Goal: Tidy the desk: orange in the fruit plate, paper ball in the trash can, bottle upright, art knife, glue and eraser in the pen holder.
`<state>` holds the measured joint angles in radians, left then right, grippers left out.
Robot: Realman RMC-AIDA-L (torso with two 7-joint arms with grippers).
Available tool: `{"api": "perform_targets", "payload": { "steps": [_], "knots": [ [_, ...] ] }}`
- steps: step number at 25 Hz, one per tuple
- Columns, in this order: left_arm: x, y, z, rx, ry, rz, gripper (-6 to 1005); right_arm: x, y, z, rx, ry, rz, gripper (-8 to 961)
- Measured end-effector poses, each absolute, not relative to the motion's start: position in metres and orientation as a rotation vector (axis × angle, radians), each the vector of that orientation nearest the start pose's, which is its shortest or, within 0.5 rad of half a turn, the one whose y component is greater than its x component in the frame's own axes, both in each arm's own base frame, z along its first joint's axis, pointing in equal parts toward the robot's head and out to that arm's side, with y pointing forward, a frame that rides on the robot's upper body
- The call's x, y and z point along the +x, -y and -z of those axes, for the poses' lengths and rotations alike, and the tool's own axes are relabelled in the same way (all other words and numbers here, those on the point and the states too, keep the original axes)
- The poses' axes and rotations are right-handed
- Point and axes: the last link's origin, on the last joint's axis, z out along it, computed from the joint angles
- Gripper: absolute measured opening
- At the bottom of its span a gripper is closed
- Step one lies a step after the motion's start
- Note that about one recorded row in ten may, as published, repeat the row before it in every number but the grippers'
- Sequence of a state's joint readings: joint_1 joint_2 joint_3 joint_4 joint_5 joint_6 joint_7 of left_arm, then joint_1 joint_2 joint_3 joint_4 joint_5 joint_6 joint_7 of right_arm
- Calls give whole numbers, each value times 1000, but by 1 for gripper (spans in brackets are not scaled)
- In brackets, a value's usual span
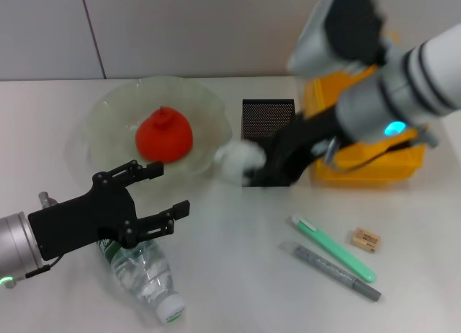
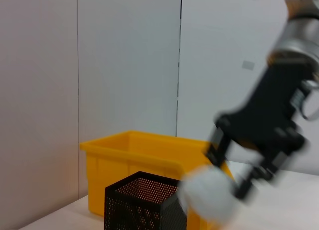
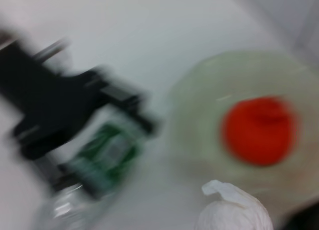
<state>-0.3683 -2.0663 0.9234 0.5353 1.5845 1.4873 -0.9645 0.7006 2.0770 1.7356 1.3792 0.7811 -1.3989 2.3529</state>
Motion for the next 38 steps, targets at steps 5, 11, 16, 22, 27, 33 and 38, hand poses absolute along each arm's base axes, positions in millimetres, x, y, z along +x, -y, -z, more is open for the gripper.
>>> {"api": "perform_targets", "payload": {
  "steps": [5,11,16,22,27,33,38],
  "knots": [
    [-285,-297,14,-2544,344,840,810,118,-403,-40,-2541,-537,-16,419],
    [-286,-295,15,-2541,354,838,810,143,-419,-72,-2351,-582,-29,419],
    [-286,-294,15,-2543,359,841,810,161,-424,-81,-2256,-588,10,416],
    [-286,-294,16,-2552,358,841,811,179,-427,-74,-2228,-633,42,416],
    [-285,-293,17,-2555,359,841,811,185,-429,-68,-2232,-658,52,415],
    [-285,-293,17,-2560,356,845,811,186,-428,-66,-2227,-672,36,474],
    [-285,-293,17,-2560,354,844,811,185,-427,-66,-2233,-686,15,615]
  ]
}}
